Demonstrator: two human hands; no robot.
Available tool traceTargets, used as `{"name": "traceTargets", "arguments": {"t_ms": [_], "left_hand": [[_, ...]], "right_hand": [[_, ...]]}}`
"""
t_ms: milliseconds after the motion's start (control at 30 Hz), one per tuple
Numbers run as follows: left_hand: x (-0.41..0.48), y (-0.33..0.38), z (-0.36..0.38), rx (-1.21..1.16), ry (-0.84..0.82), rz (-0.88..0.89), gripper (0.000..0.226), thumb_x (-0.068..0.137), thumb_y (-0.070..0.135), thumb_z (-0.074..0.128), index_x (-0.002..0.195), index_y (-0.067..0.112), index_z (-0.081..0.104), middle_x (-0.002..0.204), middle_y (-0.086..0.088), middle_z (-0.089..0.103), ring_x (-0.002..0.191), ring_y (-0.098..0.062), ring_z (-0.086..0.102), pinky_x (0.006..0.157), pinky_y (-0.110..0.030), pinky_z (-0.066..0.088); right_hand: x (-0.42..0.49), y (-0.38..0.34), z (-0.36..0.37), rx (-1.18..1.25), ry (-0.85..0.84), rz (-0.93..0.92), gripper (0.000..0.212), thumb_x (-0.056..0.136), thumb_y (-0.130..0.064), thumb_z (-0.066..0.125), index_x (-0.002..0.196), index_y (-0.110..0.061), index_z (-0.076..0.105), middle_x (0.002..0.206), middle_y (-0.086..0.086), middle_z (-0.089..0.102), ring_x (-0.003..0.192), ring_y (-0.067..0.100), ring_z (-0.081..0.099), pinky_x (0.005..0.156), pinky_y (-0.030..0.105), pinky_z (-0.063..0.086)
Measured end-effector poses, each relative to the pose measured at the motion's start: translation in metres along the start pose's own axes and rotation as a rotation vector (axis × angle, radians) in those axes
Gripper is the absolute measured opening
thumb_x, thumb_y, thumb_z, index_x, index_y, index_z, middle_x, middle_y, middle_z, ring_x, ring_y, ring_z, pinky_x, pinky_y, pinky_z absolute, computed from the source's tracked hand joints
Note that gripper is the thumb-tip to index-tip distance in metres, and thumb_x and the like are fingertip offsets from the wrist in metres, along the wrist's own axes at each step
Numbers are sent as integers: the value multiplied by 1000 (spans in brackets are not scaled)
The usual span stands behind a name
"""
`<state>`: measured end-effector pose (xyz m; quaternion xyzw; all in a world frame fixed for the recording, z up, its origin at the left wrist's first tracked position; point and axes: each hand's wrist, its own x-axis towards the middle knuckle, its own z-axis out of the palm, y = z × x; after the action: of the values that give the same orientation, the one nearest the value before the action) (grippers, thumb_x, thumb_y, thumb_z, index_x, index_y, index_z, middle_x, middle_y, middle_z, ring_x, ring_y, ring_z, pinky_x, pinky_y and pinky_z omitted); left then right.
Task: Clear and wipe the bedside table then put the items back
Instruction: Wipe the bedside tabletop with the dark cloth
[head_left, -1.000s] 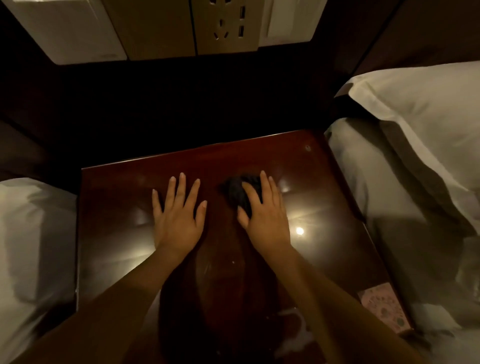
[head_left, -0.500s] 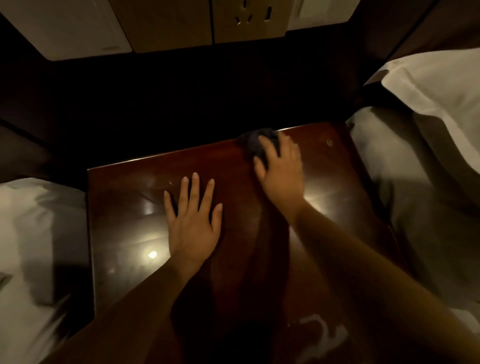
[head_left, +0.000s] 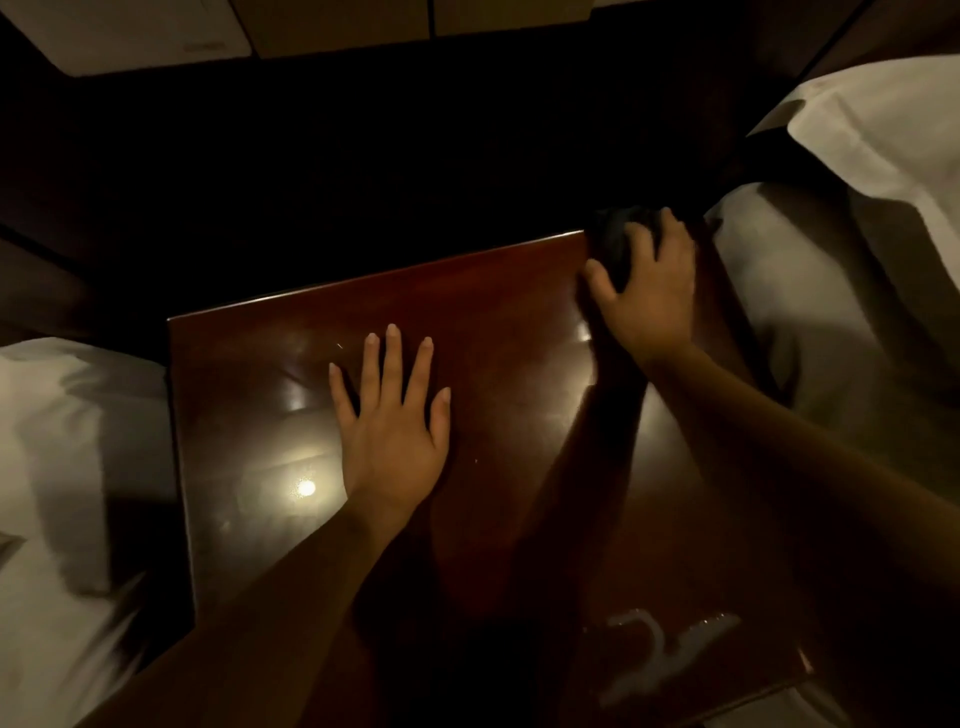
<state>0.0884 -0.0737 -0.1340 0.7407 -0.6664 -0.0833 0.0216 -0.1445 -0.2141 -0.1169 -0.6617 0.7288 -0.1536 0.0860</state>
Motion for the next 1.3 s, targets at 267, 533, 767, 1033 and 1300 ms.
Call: {"name": "traceTargets", "arguments": {"t_ms": [267,533,767,1033,1300], "left_hand": [[-1,1,-3,16,-4,-4,60,94,47,12,148,24,21,160,-6,16,148,-21,7,118,-55,4],[0,0,-1,5,35,-4,60,93,49,13,148,25,24,159,-6,18,148,-21,9,117,-52,1],[-1,1,1,8,35,-4,60,94,48,12,148,24,21,160,-7,16,149,-23,8,117,-53,0],[-2,0,3,-17,38,-12,55,98,40,20,149,21,17,160,-8,12,149,-22,4,118,-54,0],[-9,-4,-4,-52,-24,-42,59,98,44,21,151,19,9,162,-5,1,149,-18,-3,120,-49,-4]], "right_hand": [[-56,-93,43,113,-70,-310,44,94,-37,42,138,-29,41,151,15,34,140,35,27,115,48,25],[1,32,0,11,31,-100,43,92,-30,44,133,-18,48,146,20,37,134,37,35,113,43,30],[-17,30,1,4,79,59,45,94,-31,38,137,-19,41,150,20,30,138,38,27,114,46,23],[-113,-71,27,109,-63,-127,44,95,-34,38,138,-24,41,152,16,31,141,36,24,115,47,23],[-124,-51,18,102,-118,-158,43,96,-34,40,139,-26,39,153,12,29,142,33,22,114,45,25]]}}
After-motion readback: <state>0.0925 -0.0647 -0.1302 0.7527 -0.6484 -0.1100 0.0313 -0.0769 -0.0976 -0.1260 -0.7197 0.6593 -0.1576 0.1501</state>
